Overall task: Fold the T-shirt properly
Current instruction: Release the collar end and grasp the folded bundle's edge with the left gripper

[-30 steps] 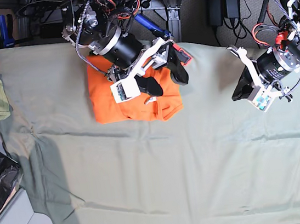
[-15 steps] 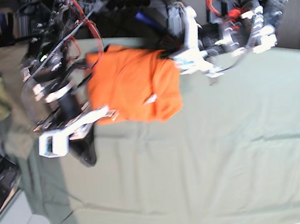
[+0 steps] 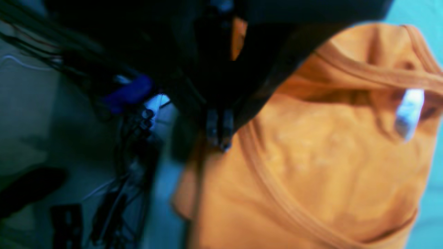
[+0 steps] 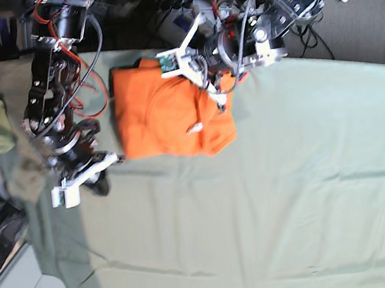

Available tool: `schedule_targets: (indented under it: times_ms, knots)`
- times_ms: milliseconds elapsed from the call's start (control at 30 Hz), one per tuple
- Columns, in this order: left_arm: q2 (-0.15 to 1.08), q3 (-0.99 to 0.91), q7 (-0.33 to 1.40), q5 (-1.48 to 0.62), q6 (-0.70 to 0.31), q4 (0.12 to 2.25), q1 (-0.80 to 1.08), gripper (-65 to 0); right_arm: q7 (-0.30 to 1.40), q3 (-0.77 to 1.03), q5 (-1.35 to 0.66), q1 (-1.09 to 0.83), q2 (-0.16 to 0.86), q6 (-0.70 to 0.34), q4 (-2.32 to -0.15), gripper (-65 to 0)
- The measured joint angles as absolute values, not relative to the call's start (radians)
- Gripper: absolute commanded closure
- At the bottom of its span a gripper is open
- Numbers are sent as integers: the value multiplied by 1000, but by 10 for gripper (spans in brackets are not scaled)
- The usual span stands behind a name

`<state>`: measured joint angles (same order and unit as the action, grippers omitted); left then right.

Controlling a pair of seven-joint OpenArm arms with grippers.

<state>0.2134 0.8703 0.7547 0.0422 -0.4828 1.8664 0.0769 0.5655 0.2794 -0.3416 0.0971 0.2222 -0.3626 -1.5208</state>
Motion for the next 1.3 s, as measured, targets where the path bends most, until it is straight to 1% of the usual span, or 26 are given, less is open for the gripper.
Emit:
schedule_targets:
  times_ms: [267,500,733,933,1067,1300]
  knots:
    - [213,872,747,69,-482,1822,72,0,561,219,-343,109,235,-363,-1512,0]
    - [200,878,713,47,-482,1719,18,0,561,216,-351,109,236,-363,-1510,0]
    - [225,874,717,60,-482,1702,-6,0,561,215,-352,109,236,-363,-1510,0]
    - [327,921,677,78,-466,1709,-15,0,561,215,-352,109,236,-363,-1510,0]
    - [375,931,653,74,-464,1711,-33,0,561,215,-363,109,236,-363,-1510,0]
    - [415,942,647,49,-464,1711,-80,0,573,215,-390,108,237,-363,-1510,0]
